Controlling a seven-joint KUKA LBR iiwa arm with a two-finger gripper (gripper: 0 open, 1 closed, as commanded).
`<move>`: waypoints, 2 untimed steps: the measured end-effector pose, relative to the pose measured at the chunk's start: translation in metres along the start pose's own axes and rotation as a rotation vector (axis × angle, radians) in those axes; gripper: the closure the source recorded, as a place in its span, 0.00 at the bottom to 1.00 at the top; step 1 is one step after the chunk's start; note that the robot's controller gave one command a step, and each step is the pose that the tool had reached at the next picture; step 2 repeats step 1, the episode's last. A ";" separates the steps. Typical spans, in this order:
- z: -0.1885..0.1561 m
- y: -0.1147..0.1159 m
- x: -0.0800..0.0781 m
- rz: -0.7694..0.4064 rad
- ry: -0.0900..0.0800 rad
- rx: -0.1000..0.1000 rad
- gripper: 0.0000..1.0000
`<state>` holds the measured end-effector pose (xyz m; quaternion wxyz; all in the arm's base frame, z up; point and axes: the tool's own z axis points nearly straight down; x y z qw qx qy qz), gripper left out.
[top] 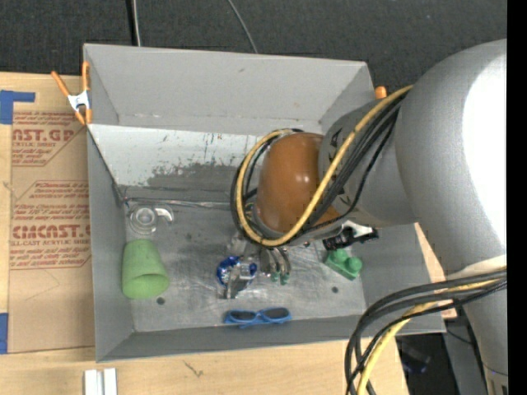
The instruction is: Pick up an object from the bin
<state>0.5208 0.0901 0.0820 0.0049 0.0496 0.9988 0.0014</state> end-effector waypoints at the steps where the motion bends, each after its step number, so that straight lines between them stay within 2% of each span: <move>1: -0.125 -0.011 -0.013 0.023 0.000 0.001 1.00; 2: -0.125 -0.011 -0.013 0.023 0.000 0.001 1.00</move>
Offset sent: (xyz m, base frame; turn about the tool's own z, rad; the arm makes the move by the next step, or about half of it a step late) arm 0.0088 -0.0136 0.1214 0.0243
